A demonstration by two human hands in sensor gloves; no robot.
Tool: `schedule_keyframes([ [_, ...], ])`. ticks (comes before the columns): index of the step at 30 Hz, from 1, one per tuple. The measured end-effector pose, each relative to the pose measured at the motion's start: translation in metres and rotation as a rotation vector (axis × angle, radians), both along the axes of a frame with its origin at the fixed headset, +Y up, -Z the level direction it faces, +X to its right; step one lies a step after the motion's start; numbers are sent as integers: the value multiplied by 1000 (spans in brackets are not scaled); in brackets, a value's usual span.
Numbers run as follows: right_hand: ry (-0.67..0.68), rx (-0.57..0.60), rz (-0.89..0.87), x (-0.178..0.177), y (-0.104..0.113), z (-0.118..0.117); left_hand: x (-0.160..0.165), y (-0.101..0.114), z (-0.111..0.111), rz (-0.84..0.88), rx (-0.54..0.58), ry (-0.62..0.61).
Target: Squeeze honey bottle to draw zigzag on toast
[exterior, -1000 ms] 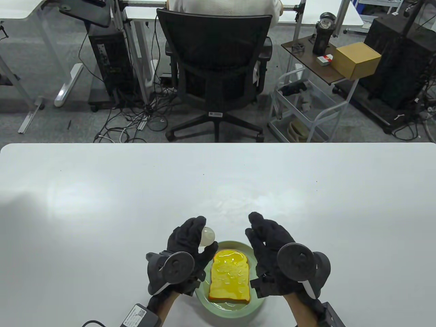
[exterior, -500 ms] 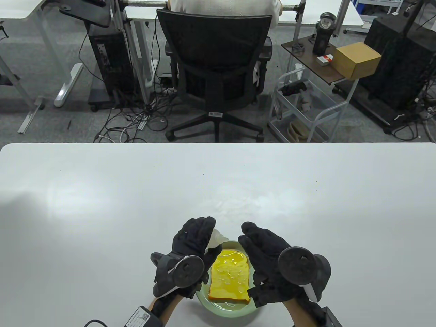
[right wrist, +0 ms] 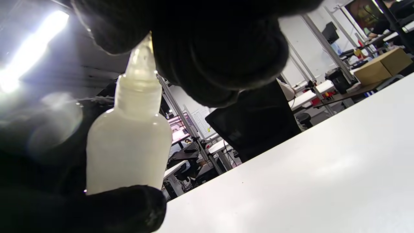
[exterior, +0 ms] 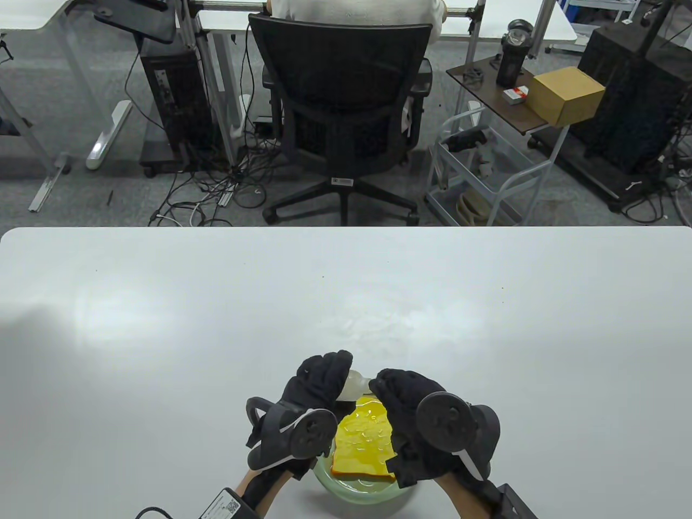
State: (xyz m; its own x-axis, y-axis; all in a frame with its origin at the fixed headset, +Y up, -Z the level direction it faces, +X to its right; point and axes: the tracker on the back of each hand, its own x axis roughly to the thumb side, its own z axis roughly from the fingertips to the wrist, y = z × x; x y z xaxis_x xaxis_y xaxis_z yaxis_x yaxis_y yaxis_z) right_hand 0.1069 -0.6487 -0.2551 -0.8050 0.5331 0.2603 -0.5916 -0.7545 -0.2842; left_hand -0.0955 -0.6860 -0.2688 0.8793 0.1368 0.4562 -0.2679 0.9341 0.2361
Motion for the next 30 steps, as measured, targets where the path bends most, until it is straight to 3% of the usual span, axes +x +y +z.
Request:
schedule_keyframes([
  [2, 8, -5, 51, -1, -1, -1, -1, 2, -4, -27, -87, -33],
  [5, 54, -36, 53, -2, -3, -3, -11, 2, -15, 2, -324, -164],
  [8, 86, -17, 98, -6, -2, -2, -18, -2, -20, 70, -438, -220],
  [11, 111, 32, 113, -3, 0, -3, -18, 0, -19, 29, -352, -169],
  [13, 105, 24, 26, 2, 2, -3, -20, 3, -18, 81, -334, -163],
  [18, -24, 48, -54, 15, 6, -2, -21, 5, -16, 54, -293, -133],
  [24, 3, -10, -1, 5, 2, -2, -15, 8, -12, 32, -287, -157],
  [30, 131, -79, -11, 2, 4, -3, -19, 5, -16, 53, -326, -162],
])
